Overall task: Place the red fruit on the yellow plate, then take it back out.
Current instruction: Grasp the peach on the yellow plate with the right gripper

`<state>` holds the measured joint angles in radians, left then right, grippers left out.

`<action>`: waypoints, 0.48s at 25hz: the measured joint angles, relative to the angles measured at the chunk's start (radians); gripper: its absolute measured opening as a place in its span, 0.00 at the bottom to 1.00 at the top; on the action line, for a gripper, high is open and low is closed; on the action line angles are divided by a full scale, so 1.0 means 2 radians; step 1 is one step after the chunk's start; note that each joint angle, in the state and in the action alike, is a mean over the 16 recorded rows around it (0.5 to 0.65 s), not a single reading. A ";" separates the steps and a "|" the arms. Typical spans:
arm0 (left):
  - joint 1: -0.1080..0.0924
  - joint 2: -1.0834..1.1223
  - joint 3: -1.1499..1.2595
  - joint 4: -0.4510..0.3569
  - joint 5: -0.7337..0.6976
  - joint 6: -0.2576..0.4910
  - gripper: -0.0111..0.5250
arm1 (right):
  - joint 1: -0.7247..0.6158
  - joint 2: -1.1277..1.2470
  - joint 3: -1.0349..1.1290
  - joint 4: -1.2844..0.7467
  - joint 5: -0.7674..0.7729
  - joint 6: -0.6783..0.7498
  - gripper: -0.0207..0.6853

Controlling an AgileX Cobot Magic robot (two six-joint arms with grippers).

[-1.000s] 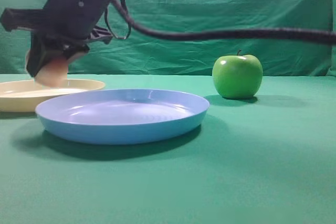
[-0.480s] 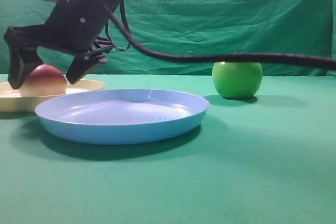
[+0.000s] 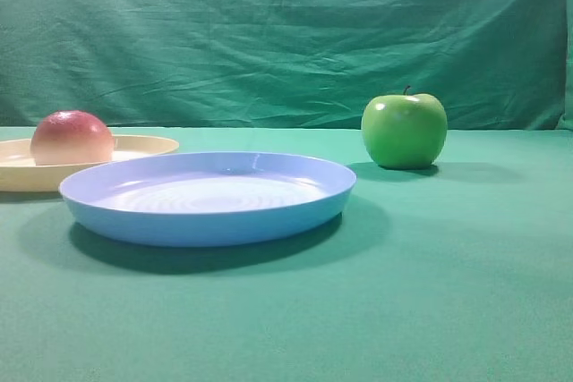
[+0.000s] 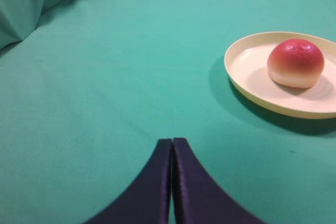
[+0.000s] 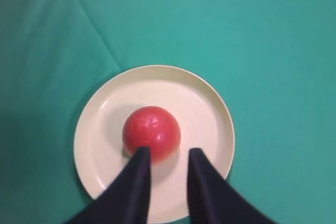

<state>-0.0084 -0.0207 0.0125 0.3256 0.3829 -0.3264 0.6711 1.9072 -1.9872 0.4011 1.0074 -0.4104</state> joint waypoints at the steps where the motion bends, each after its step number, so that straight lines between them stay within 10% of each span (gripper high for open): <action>1: 0.000 0.000 0.000 0.000 0.000 0.000 0.02 | 0.000 -0.014 0.008 0.000 0.002 0.004 0.04; 12: 0.000 0.000 0.000 0.000 0.000 0.000 0.02 | -0.006 -0.233 0.219 -0.015 -0.068 0.071 0.03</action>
<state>-0.0084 -0.0207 0.0125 0.3256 0.3829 -0.3264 0.6597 1.4420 -1.5494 0.3701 0.8718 -0.2675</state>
